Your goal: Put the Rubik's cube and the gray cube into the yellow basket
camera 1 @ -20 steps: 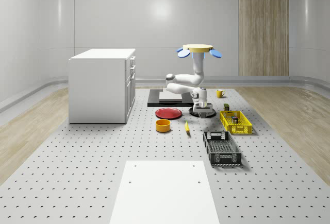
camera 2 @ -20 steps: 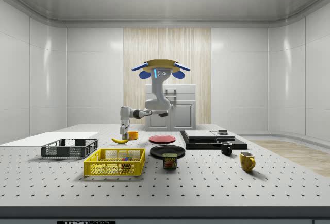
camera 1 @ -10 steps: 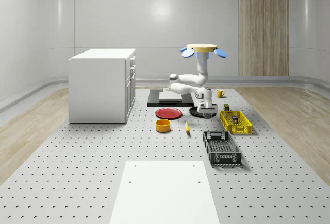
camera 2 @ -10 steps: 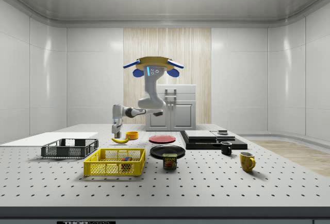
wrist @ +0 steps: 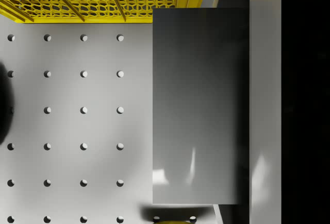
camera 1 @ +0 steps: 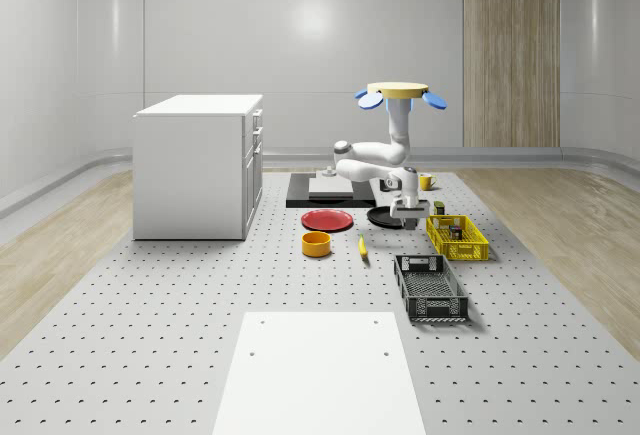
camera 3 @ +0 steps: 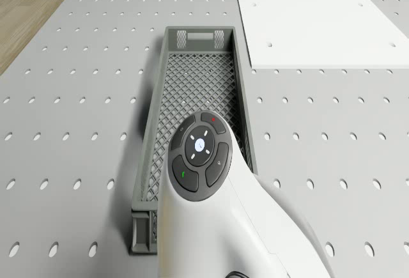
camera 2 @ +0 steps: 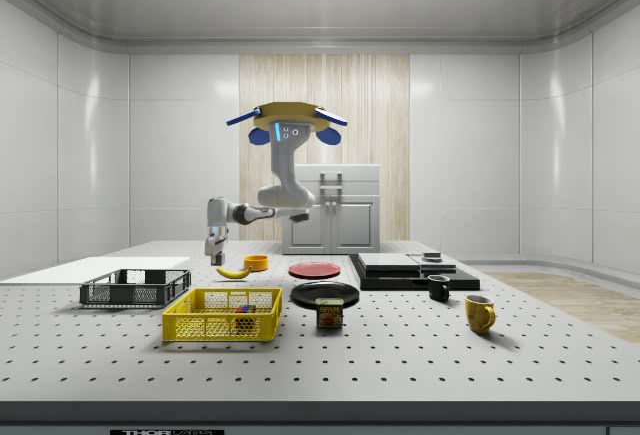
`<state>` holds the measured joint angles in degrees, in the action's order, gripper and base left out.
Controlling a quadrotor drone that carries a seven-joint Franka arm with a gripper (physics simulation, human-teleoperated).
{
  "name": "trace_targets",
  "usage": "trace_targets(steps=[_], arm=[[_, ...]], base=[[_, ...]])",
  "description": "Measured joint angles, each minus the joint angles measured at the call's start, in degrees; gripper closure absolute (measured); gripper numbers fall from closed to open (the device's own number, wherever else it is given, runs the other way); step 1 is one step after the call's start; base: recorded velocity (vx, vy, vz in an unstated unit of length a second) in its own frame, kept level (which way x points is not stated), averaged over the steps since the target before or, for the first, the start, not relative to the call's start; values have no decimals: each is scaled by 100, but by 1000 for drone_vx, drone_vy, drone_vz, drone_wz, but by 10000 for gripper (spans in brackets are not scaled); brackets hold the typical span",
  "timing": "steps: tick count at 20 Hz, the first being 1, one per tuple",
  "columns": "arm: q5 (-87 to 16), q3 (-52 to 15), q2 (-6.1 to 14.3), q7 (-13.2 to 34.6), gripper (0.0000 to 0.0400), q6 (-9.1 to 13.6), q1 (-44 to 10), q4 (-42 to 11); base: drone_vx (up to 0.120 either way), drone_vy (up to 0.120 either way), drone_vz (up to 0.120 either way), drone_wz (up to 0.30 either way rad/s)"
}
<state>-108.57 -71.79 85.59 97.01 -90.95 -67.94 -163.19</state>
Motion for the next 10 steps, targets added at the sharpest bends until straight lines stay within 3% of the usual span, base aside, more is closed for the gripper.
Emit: trace_targets(steps=[5, 7, 10], arm=[[6, -3, 12, 3, 150, -11, -4, 1], [8, -3, 16, 4, 150, -15, -6, 1], [11, -5, 23, 6, 150, -21, -8, 1]], base=[[0, 120, 120, 0], [0, 0, 120, 0], [0, 107, 0, 0]])
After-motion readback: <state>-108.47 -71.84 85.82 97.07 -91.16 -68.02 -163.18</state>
